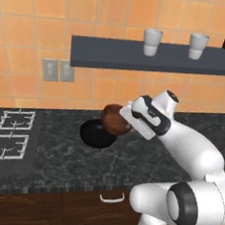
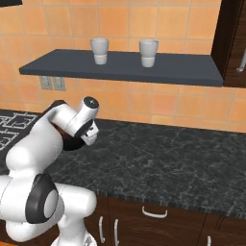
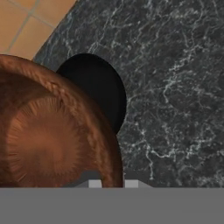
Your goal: Pick up the bowls on the counter and stack them on top of one another in the open cabinet. Place the smaller bowl on top of the larger bowl.
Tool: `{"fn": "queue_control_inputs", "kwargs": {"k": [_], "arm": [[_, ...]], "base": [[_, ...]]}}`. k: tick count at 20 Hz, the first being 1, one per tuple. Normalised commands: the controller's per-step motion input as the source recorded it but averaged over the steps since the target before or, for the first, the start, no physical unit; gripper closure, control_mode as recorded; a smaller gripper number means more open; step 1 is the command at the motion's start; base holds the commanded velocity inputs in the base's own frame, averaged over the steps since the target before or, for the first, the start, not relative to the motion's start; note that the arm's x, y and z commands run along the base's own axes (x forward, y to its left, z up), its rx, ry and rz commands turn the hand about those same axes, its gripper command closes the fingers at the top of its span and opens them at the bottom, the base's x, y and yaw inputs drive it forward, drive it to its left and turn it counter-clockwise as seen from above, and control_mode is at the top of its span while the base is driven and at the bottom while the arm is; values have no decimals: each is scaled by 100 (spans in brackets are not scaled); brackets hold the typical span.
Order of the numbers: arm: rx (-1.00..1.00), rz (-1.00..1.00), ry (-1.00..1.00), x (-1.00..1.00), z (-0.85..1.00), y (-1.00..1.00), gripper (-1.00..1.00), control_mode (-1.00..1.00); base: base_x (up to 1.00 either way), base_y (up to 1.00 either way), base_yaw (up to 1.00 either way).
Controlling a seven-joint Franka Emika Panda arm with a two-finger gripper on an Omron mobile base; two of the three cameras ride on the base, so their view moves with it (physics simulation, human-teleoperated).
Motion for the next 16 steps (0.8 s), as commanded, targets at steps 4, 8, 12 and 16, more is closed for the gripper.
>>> {"fn": "queue_control_inputs", "kwargs": {"k": [4, 8, 12, 16], "arm": [[-14, 0, 2, 3, -18, 27, 100, -100], [-13, 0, 3, 18, -10, 33, 100, -100], [-13, 0, 3, 23, -11, 25, 100, -100], [-14, 0, 4, 20, -29, 14, 100, -100]], "base": [[0, 0, 0], [0, 0, 0], [0, 0, 0], [0, 0, 0]]}}
